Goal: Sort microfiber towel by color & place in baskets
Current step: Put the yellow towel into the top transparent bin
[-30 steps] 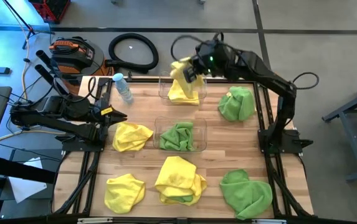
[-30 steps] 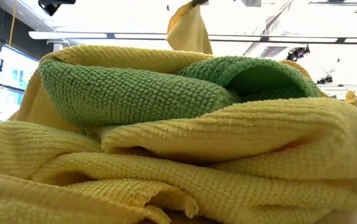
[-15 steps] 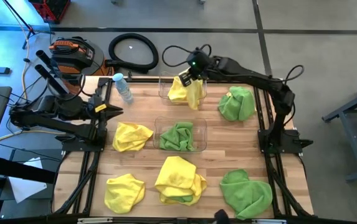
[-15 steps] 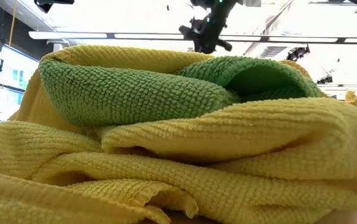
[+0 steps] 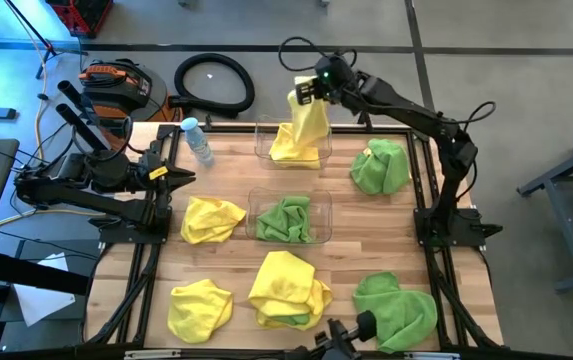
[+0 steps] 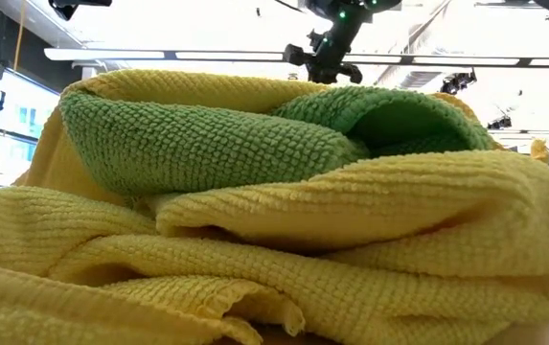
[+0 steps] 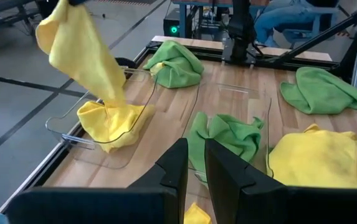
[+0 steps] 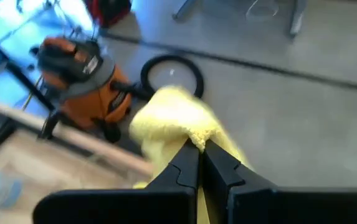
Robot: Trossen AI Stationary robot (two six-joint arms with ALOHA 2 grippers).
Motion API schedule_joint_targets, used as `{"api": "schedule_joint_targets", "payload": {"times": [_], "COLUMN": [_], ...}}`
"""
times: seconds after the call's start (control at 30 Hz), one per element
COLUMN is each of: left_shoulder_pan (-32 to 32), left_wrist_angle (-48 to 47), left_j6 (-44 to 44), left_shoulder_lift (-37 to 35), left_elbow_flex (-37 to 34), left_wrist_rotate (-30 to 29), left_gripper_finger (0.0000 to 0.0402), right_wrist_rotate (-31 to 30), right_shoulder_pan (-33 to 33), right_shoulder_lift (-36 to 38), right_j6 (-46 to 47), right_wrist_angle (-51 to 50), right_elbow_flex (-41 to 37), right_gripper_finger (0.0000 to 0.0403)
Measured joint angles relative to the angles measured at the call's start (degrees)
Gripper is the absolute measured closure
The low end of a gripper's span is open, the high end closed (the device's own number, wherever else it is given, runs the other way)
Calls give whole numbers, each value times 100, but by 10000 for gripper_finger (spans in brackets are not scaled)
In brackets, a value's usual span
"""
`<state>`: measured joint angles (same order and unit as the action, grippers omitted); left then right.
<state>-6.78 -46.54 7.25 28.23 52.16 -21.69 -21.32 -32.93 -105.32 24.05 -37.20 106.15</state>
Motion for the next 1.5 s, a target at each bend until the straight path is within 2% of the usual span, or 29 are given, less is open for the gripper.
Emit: {"api": "schedule_joint_targets", "payload": {"times": [0.13, 0.37, 0.53, 0.6, 0.83, 1.37, 1.5], "left_shoulder_pan": [2, 0, 0, 2, 2, 1, 2], "left_wrist_angle": [-15, -82, -83, -83, -83, -83, -83], "left_j6": [5, 15, 13, 13, 18, 59, 61], "left_shoulder_lift": [2, 2, 2, 2, 2, 2, 2], "left_elbow_flex": [0, 0, 0, 0, 0, 0, 0], "left_wrist_rotate": [0, 0, 0, 0, 0, -68, -96], "left_gripper_finger": [362, 362, 362, 362, 362, 362, 362], "right_wrist_rotate": [681, 1172, 562, 492, 1368, 1432, 1448], "right_shoulder_pan": [170, 561, 453, 359, 108, 76, 40], "right_shoulder_lift": [-16, -52, -125, -258, -960, -1462, -1552], "right_j6": [139, 712, 653, 530, -102, -1236, -1253], "right_wrist_angle": [-456, -1538, -1684, -1567, -1551, -1885, -1792], "right_elbow_flex": [-2, -15, -11, -13, -15, -13, -13], "right_gripper_finger": [403, 403, 403, 403, 403, 403, 403]}}
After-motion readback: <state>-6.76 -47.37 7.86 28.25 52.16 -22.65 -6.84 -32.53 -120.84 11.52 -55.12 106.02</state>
